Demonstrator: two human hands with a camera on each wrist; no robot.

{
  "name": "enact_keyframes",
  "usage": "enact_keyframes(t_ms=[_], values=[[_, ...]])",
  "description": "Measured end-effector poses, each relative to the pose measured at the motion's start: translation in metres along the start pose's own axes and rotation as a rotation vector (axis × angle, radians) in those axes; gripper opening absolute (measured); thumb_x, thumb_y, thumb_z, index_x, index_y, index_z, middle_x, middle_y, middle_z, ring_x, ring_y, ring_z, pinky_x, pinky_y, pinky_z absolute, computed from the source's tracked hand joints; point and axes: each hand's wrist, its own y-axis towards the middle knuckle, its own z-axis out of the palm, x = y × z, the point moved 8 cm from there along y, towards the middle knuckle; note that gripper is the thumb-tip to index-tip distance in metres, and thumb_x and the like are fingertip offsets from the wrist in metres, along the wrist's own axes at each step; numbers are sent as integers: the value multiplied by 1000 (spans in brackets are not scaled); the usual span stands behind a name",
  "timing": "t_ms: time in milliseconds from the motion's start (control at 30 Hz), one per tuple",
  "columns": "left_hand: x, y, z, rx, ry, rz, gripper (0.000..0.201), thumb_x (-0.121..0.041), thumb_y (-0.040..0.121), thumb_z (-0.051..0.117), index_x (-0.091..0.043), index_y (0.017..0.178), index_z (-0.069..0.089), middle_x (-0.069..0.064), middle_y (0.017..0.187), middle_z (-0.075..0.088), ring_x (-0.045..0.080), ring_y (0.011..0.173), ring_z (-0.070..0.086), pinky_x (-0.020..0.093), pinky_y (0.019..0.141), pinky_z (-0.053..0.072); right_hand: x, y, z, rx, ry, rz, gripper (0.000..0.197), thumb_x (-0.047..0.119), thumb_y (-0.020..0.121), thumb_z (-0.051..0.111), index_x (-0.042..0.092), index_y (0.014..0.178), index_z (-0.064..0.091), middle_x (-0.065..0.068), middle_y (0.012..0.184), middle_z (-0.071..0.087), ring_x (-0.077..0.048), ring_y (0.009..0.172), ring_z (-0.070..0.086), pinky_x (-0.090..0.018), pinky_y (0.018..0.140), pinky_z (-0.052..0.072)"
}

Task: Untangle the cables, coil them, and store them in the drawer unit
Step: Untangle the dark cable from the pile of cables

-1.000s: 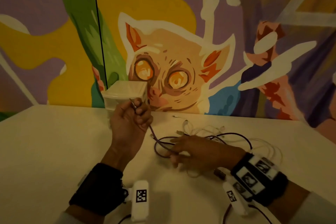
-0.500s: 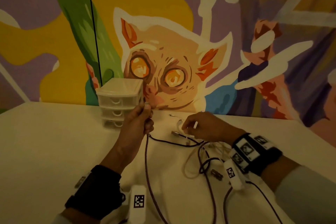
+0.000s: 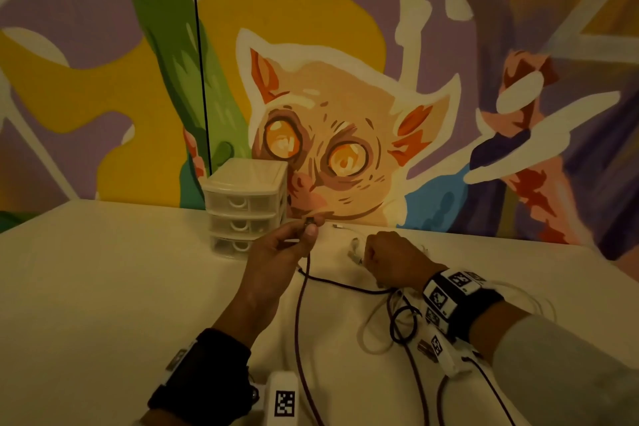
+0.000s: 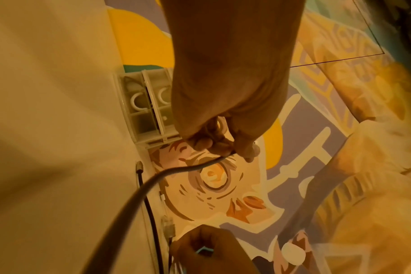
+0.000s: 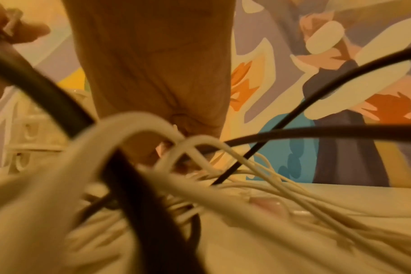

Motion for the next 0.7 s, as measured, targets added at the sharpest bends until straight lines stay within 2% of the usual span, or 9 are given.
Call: enact_keyframes(t_ms=[67,100,233,367,500,533,600,633,700], values=[[3,-1,2,1,10,-6,15,-37,91,78,-33,104,85,-11,96,75,4,81,63,29,83,50,-8,-4,-13,-93,76,-8,18,29,99,58,14,103,69,-7,109,69,-25,97,65,-42,85,55],[4,-2,3,2,6,-3,15,-36,91,79,-33,104,85,-7,97,76,7,81,64,30,83,51,-9,-6,-15,-93,102,-36,17,30,99,60,16,103,69,-5,109,68,-23,97,64,-42,87,55],[6,-5,7,-1,14,-20,16,-35,94,78,-30,108,84,-2,94,77,9,82,68,29,81,52,-2,-12,8,58,66,-78,22,37,98,63,20,111,67,-1,116,61,-23,105,62,-41,93,53],[7,-7,7,-10,57,-24,19,-38,92,78,-30,109,83,-3,89,78,8,81,70,26,79,53,4,-1,14,29,-93,-38,34,42,100,61,13,118,64,-7,119,61,-30,109,64,-42,90,53],[5,-8,6,-14,97,-24,17,-38,94,78,-31,109,83,-1,98,81,10,83,72,30,82,58,7,-2,12,13,-202,-35,41,46,105,50,10,116,64,-9,117,64,-32,107,66,-39,85,51],[4,-9,6,-16,100,-24,17,-38,94,77,-32,108,83,-2,99,81,10,83,72,30,81,57,6,-2,4,-40,-134,-32,37,45,105,50,11,111,65,-7,113,64,-29,103,67,-39,84,52],[2,-9,4,-22,101,-22,16,-39,94,77,-32,107,83,-1,99,80,6,80,71,26,78,57,-6,-5,-31,-231,174,12,32,44,107,50,15,98,63,-3,100,64,-21,88,65,-39,82,55],[1,-8,4,-29,98,-23,15,-39,94,77,-32,107,83,1,99,80,5,78,71,24,76,56,-19,-11,-57,-368,373,59,30,45,107,51,17,97,60,-2,98,65,-17,84,64,-37,79,55],[1,-8,2,-49,90,-29,14,-38,94,77,-31,105,83,2,97,80,4,76,71,22,74,55,-47,-33,-109,-610,831,141,25,43,108,51,19,110,56,-5,107,72,-19,91,70,-38,85,57]])
